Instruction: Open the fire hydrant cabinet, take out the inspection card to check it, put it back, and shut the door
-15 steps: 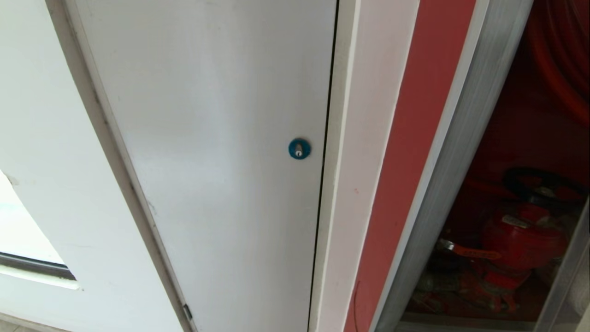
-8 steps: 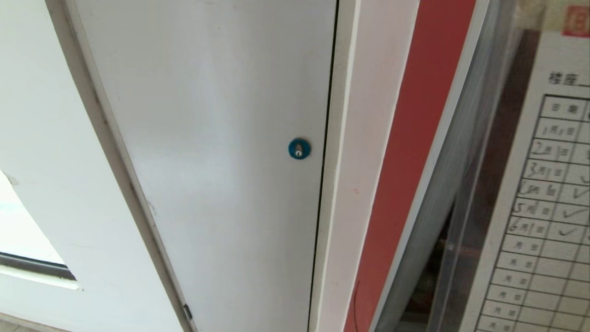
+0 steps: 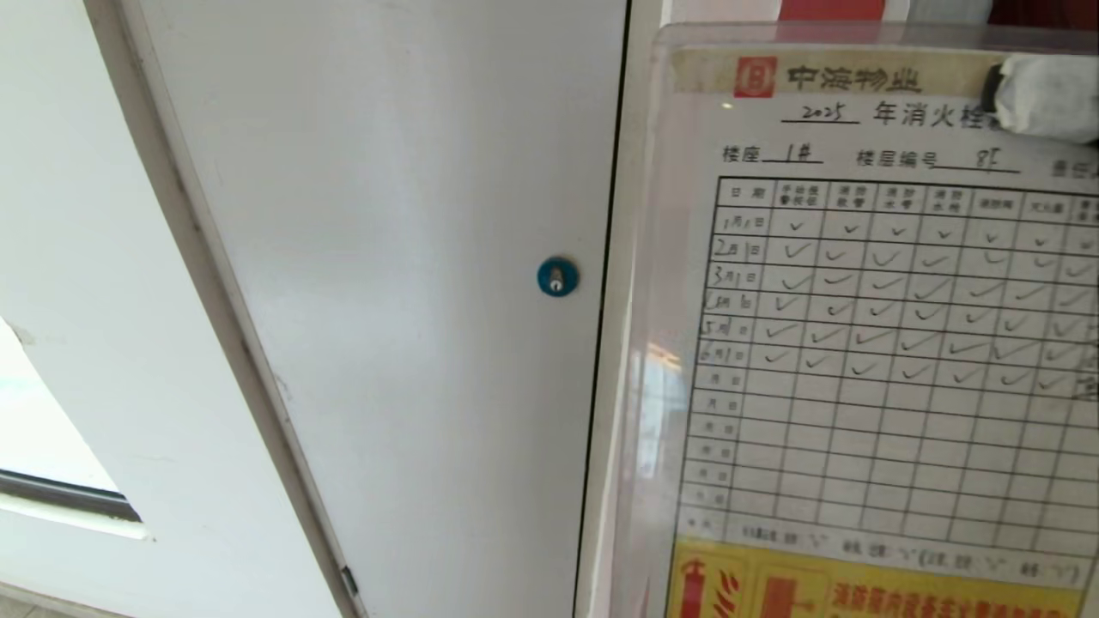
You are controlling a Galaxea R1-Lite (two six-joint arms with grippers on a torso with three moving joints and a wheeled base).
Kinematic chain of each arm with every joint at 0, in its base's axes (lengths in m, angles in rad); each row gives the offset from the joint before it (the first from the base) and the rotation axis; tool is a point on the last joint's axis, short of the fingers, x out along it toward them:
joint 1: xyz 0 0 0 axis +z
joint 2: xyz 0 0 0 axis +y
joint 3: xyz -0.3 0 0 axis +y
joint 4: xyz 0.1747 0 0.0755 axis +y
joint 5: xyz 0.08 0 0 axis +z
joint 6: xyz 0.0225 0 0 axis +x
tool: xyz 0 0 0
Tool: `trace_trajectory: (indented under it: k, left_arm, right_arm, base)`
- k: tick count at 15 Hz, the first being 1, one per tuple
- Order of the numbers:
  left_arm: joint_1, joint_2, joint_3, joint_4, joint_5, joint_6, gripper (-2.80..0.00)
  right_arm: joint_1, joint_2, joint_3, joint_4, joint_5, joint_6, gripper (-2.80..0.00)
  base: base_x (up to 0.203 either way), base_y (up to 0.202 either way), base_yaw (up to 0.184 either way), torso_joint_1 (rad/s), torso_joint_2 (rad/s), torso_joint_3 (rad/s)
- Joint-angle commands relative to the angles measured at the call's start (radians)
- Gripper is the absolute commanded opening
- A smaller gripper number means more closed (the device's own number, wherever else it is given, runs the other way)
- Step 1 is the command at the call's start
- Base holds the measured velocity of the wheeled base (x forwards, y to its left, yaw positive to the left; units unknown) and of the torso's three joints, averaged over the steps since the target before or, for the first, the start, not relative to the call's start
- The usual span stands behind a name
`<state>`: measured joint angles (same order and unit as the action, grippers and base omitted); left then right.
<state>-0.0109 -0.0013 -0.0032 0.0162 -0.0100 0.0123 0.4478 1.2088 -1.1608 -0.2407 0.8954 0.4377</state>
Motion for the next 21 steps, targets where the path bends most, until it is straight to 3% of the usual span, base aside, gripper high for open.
trace_trajectory:
  k: [1,11,21]
  left_arm:
    - [0.000,0.001,0.000,-0.001,0.001,0.000,-2.80]
    - [0.000,0.001,0.000,0.000,0.000,0.000,-2.80]
    - [0.000,0.001,0.000,-0.001,0.000,0.000,-2.80]
  right_arm:
    - [0.042,0.068,-0.015,-0.022,0.003,0.002,-2.80]
    - [0.188,0.132,-0.082,-0.023,-0.070,0.000,-2.80]
    - [0.241,0.144,-0.105,-0.019,-0.093,-0.001,-2.80]
  base:
    - [0.000,0.000,0.000,0.000,0.00,0.000]
    - [0.000,0.000,0.000,0.000,0.00,0.000]
    - [0.000,0.000,0.000,0.000,0.00,0.000]
